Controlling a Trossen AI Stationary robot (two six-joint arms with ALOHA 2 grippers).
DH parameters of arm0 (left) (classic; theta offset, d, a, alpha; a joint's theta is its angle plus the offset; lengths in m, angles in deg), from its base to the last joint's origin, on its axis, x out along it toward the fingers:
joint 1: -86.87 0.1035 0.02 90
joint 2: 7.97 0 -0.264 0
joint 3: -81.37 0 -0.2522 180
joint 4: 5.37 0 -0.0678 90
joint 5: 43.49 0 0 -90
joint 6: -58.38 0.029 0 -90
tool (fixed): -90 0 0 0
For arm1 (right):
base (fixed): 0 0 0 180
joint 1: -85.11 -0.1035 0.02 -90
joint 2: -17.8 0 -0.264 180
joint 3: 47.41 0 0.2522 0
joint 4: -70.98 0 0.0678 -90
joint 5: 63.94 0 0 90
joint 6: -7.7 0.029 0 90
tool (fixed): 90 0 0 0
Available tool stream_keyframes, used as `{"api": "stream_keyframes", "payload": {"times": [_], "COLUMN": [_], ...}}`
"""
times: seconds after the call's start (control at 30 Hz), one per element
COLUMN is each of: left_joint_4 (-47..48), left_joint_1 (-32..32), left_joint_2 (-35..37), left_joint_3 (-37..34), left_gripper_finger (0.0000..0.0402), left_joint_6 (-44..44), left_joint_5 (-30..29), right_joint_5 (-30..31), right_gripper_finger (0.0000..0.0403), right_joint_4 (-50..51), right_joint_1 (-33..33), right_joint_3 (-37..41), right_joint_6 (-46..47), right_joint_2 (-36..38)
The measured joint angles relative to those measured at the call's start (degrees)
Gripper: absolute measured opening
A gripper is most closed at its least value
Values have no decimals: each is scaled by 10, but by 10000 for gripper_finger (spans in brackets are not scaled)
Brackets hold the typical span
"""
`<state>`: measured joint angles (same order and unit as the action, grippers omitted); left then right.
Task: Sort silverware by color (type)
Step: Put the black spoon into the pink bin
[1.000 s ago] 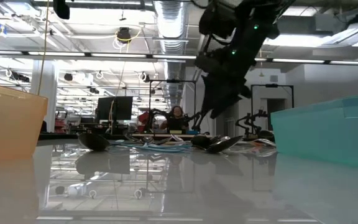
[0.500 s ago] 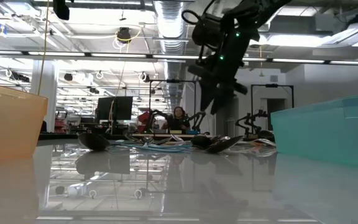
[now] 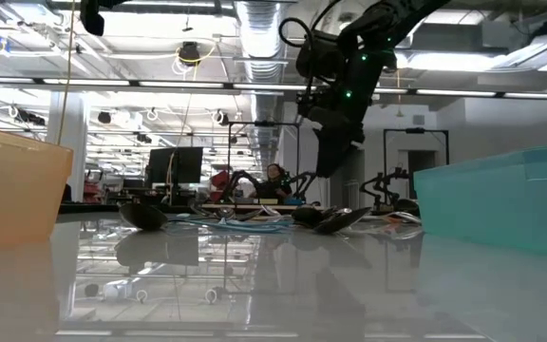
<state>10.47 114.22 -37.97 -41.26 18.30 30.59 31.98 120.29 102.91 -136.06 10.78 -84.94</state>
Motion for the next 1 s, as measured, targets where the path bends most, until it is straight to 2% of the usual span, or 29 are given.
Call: {"api": "stream_keyframes", "payload": {"times": [0.23,0.37,0.7,0.83,1.0], "left_joint_4": [22,28,37,37,37], "left_joint_1": [0,0,0,0,0], "left_joint_2": [0,0,0,0,0], "left_joint_3": [0,0,0,0,0], "left_gripper_finger": [90,90,90,90,90], "left_joint_6": [0,0,0,7,13], "left_joint_5": [0,0,-5,-14,-14], "right_joint_5": [1,22,17,14,3], "right_gripper_finger": [195,195,191,155,60], "right_joint_4": [-18,-15,-1,5,21], "right_joint_1": [-22,-26,-23,-23,-23], "right_joint_3": [1,0,-15,-36,-48], "right_joint_6": [-10,1,18,16,40], "right_joint_2": [-58,-96,-105,-107,-129]}}
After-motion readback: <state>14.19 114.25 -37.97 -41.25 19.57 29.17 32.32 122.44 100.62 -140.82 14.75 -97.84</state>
